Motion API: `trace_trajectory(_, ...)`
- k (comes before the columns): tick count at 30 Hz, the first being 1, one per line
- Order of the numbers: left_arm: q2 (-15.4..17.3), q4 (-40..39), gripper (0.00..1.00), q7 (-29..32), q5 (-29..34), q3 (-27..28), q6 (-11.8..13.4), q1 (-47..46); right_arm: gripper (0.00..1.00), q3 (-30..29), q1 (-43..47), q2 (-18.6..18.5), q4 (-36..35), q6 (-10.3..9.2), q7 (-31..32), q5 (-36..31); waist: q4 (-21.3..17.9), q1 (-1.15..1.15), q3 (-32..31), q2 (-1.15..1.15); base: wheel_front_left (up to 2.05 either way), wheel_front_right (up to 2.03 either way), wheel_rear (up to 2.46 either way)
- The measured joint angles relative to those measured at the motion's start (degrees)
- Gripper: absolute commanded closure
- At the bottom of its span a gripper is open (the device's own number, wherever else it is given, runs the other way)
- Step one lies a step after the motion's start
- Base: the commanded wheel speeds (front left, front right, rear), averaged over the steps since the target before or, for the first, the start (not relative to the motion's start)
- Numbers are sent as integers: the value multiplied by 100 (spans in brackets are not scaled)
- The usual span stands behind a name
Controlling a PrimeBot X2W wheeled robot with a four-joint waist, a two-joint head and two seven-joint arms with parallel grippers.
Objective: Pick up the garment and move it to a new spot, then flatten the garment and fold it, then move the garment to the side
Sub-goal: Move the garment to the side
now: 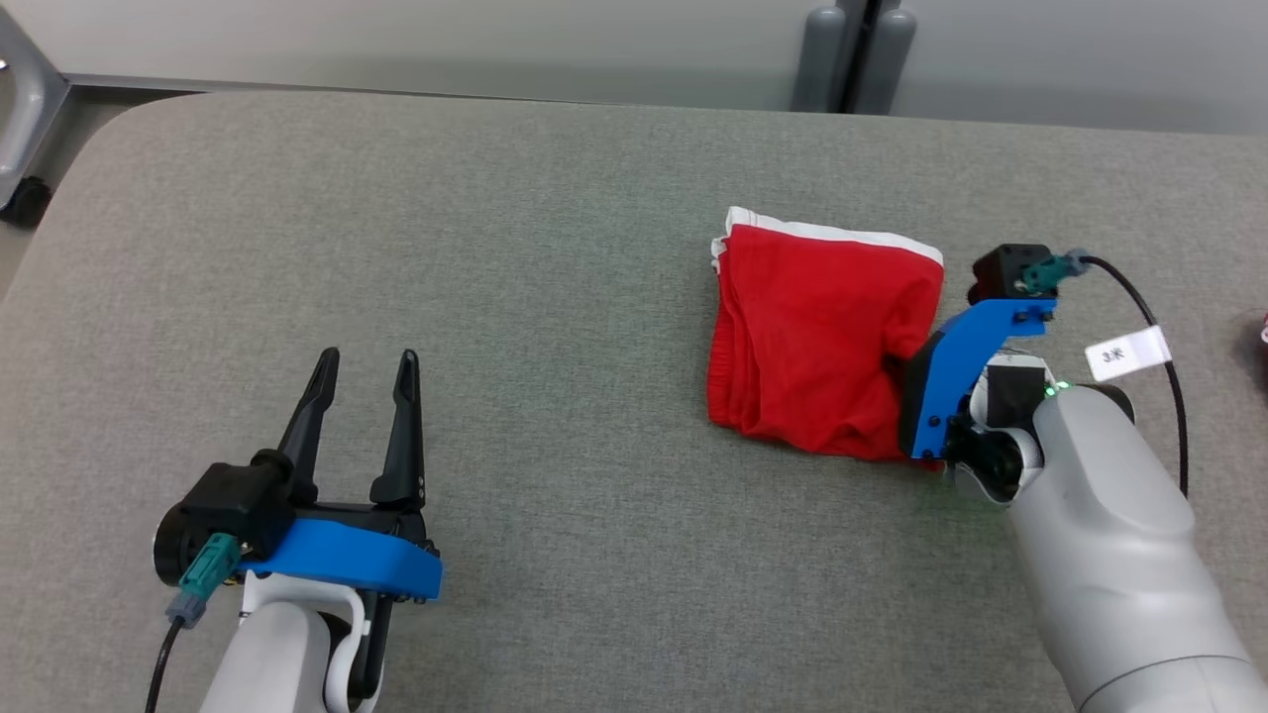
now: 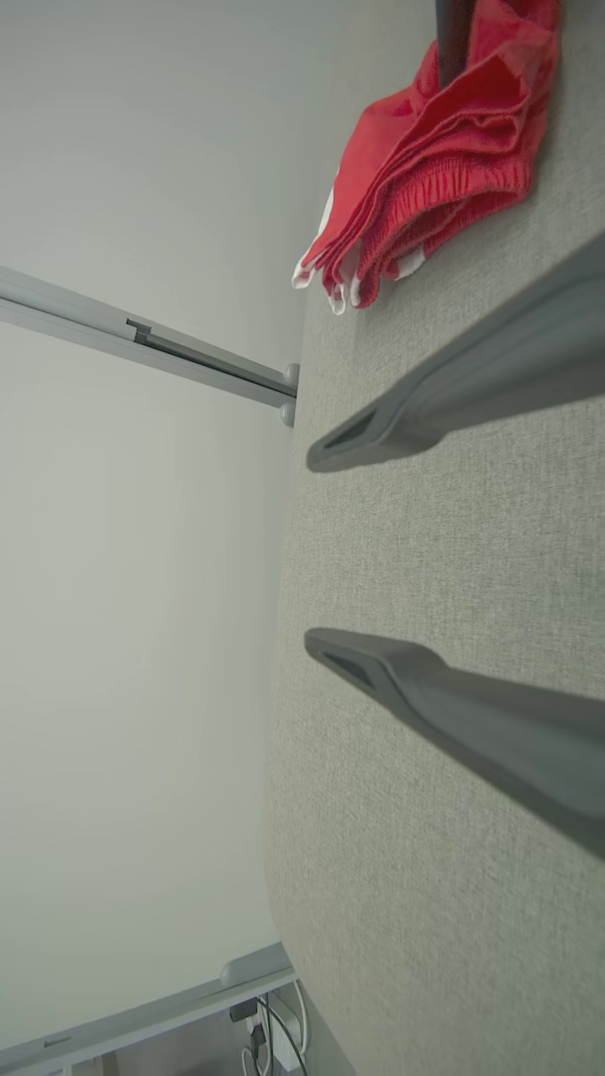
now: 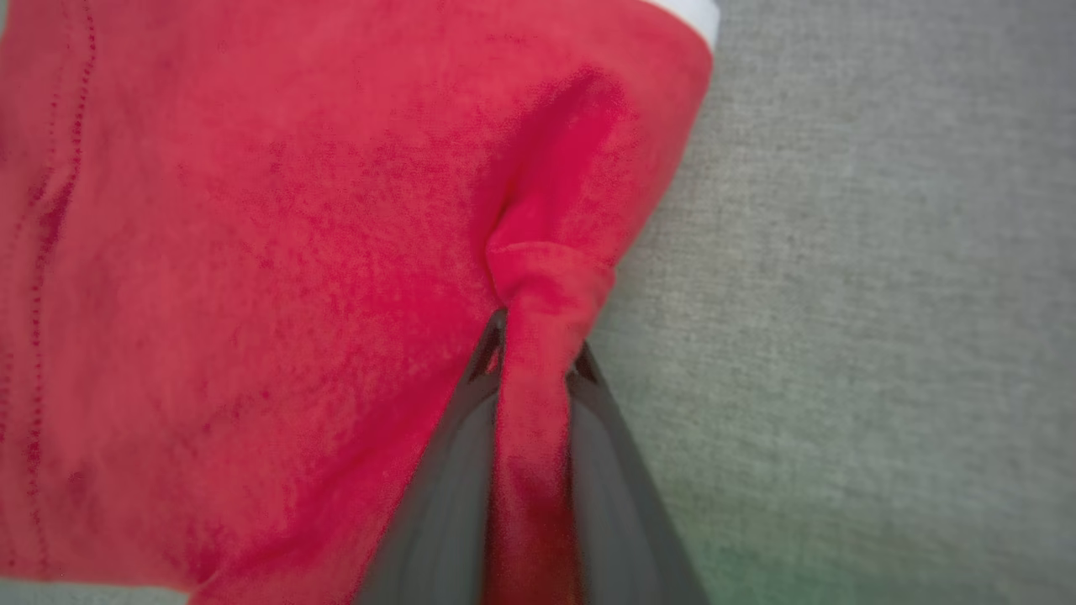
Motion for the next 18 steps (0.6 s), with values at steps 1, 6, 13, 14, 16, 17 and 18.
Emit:
trace_trajectory(1, 4, -1, 0, 0, 1, 42, 0, 15, 100, 86, -39, 2, 19, 0, -32, -89, -44, 0, -1, 0, 0, 0, 0)
trace_trajectory(6, -1, -96, 0, 0, 1, 132, 0, 122, 100, 916, -329, -181, -191, 1, 224, -372, -359, 0, -23, 0, 0, 0, 0)
trace_trajectory(13, -74, -346, 0, -4, -86, 375, 1, 268, 100, 2700, -524, -1129, -1669, 3, 1220, 675, -1121, -1, 55, 0, 0, 0, 0)
trace_trajectory(14, -81, -377, 0, -5, -85, 392, 1, 269, 100, 2893, -545, -1385, -1922, 1, 1322, 824, -1248, -1, 74, 0, 0, 0, 0)
trace_trajectory(16, -78, -426, 0, -5, -81, 399, 0, 266, 100, 3159, -566, -1852, -2357, 1, 1449, 1066, -1499, -1, 119, 0, 0, 0, 0)
trace_trajectory(17, -71, -449, 0, -5, -73, 398, 0, 255, 100, 3273, -580, -2070, -2539, 1, 1497, 1176, -1619, -1, 139, 0, 0, 0, 0)
trace_trajectory(18, -63, -454, 0, -4, -66, 386, 0, 250, 100, 3382, -597, -2259, -2691, 1, 1527, 1260, -1730, -1, 161, 0, 0, 0, 0)
